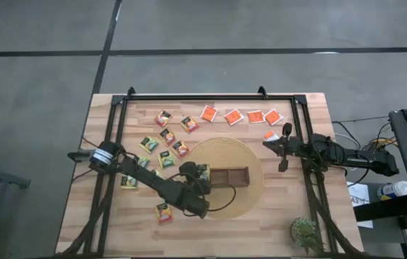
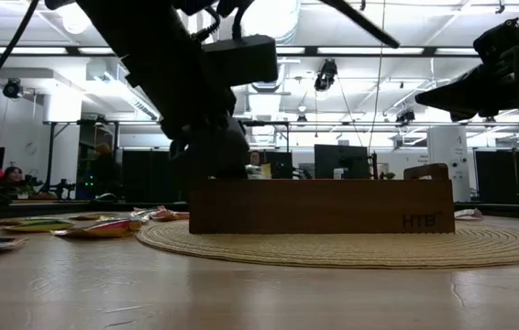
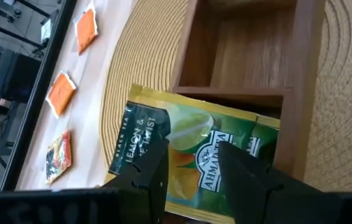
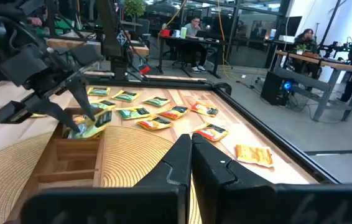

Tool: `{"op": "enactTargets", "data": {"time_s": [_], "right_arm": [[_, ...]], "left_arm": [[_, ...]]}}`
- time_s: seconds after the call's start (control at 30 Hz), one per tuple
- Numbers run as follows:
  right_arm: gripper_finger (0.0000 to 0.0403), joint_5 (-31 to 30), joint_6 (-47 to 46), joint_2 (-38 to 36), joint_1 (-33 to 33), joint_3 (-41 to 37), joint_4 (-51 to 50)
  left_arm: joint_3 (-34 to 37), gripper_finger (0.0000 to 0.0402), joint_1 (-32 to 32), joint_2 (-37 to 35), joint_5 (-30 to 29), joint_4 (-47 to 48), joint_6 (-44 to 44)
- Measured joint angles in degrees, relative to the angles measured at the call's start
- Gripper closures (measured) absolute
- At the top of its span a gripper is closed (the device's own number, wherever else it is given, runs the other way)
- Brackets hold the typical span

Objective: Pick & Place Tea
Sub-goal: Put the green tea bag into the left section of the wooden organizer

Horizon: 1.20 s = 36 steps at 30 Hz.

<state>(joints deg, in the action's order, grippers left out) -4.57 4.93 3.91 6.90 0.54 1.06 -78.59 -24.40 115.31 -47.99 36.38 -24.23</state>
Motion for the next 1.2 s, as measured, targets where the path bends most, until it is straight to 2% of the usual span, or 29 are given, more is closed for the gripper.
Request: {"op": "enactTargets", "data": {"time_s": [0.7,0.93,1.2], "right_arm": [[0.0394,0.00,0.00,-0.01,0.00,0.00,0.02],[0.0394,-0.01,0.00,0.00,0.00,-0.01,0.02],[0.0394,-0.01,0.00,0.01,0.00,-0.01,0.00]], "left_arm": [[-5.47,0.0266,-0.44,0.00,-0.55,1.60,0.06],[-1.72,0.0266,0.15,0.02,-0.18,1.08,-1.43],[1.76,0.0266,1.68,0.07,4.64,-2.97,-1.33]]}}
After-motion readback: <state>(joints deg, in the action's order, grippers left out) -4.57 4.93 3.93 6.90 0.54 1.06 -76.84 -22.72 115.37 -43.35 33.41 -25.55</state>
